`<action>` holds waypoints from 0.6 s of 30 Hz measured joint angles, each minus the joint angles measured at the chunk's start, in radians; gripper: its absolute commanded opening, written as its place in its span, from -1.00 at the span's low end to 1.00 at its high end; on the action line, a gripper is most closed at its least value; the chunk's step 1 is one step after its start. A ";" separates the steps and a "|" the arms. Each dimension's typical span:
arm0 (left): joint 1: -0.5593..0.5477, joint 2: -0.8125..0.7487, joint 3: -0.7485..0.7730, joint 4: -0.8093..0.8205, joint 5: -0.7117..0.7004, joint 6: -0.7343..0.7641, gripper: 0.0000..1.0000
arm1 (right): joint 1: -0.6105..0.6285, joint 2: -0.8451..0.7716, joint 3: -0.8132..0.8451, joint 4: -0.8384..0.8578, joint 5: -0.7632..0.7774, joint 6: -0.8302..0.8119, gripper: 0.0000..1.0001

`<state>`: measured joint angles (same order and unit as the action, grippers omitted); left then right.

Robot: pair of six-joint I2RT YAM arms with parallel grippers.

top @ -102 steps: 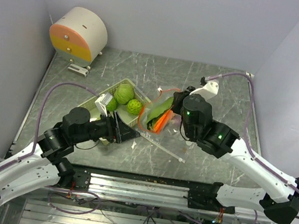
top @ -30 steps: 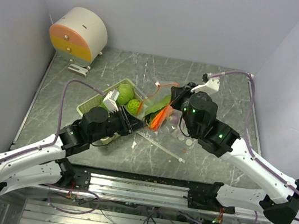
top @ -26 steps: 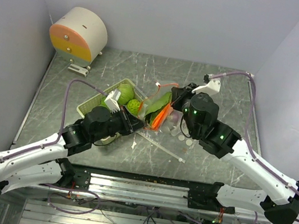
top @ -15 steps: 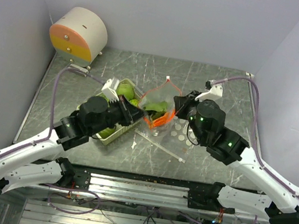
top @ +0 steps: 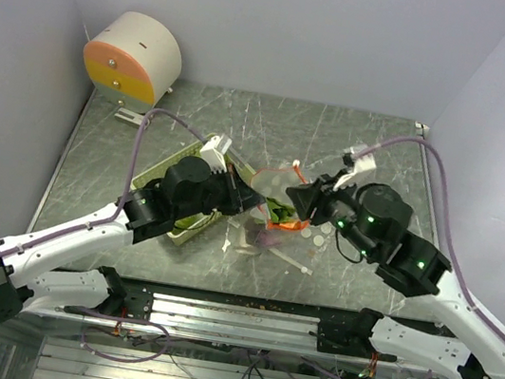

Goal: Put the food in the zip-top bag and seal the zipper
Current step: Adjust the zipper food storage bag at the center of the board.

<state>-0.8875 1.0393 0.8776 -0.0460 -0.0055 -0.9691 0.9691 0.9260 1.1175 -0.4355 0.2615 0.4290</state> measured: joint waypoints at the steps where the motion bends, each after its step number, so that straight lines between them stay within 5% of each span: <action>1: 0.000 0.009 -0.012 -0.001 0.014 0.000 -0.85 | 0.000 -0.026 0.000 0.000 0.004 -0.020 -0.27; 6: 0.000 -0.004 -0.074 -0.003 0.045 -0.010 -0.84 | 0.000 -0.095 0.020 -0.016 -0.029 -0.135 -0.28; 18: 0.000 -0.038 -0.096 -0.007 0.055 -0.006 -0.85 | 0.001 0.047 -0.013 -0.117 -0.354 -0.256 -0.24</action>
<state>-0.8875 1.0016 0.7818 -0.0528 0.0498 -0.9749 0.9699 0.9730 1.1046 -0.5529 -0.0925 0.1734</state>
